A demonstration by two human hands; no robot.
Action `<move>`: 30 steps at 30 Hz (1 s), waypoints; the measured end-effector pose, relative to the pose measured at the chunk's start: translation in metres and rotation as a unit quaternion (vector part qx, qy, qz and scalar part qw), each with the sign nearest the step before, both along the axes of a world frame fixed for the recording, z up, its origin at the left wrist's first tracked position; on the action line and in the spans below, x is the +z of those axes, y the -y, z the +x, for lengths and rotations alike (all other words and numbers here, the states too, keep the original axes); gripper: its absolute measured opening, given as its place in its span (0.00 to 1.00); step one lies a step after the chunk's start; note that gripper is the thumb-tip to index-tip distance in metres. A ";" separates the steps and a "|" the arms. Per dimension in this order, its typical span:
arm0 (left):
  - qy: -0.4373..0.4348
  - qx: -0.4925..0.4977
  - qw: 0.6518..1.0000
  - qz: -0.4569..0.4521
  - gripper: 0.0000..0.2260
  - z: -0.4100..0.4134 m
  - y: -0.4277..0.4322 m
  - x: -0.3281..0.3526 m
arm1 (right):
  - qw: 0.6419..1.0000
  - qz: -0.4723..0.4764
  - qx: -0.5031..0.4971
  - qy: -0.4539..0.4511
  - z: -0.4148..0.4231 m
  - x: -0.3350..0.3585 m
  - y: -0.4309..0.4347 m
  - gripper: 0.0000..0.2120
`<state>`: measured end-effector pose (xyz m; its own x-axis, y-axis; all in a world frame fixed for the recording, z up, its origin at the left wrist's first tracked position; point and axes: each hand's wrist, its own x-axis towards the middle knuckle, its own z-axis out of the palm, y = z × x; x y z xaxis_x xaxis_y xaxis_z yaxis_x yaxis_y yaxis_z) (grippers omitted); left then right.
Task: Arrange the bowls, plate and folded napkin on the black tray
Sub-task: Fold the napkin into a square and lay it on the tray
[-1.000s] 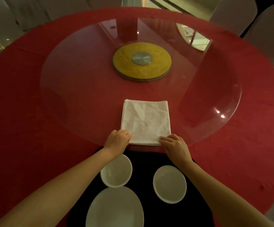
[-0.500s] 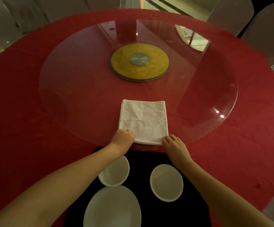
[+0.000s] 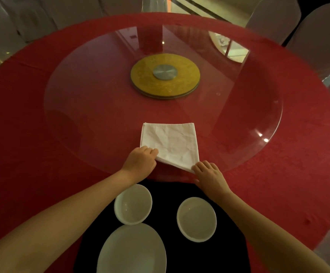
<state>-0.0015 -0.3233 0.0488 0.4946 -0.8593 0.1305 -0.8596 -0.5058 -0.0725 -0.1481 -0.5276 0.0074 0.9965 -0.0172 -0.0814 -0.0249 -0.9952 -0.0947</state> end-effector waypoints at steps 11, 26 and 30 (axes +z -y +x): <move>0.002 -0.169 0.984 0.055 0.17 0.022 -0.022 0.009 | 1.000 -0.015 -0.025 -0.003 0.008 0.002 -0.007 0.15; -0.070 -0.150 0.983 -0.082 0.09 0.076 -0.023 0.116 | 0.917 0.267 -0.152 0.254 0.051 0.097 0.029 0.01; -0.146 -0.065 0.985 -0.063 0.12 0.084 -0.026 0.152 | 0.899 0.350 -0.134 0.225 0.060 0.144 0.034 0.01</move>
<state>0.0826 -0.2976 0.2005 0.4128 -0.9043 0.1091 -0.8931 -0.3784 0.2432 -0.0886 -0.5615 0.1519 0.8988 -0.3631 0.2457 -0.0565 -0.6516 -0.7564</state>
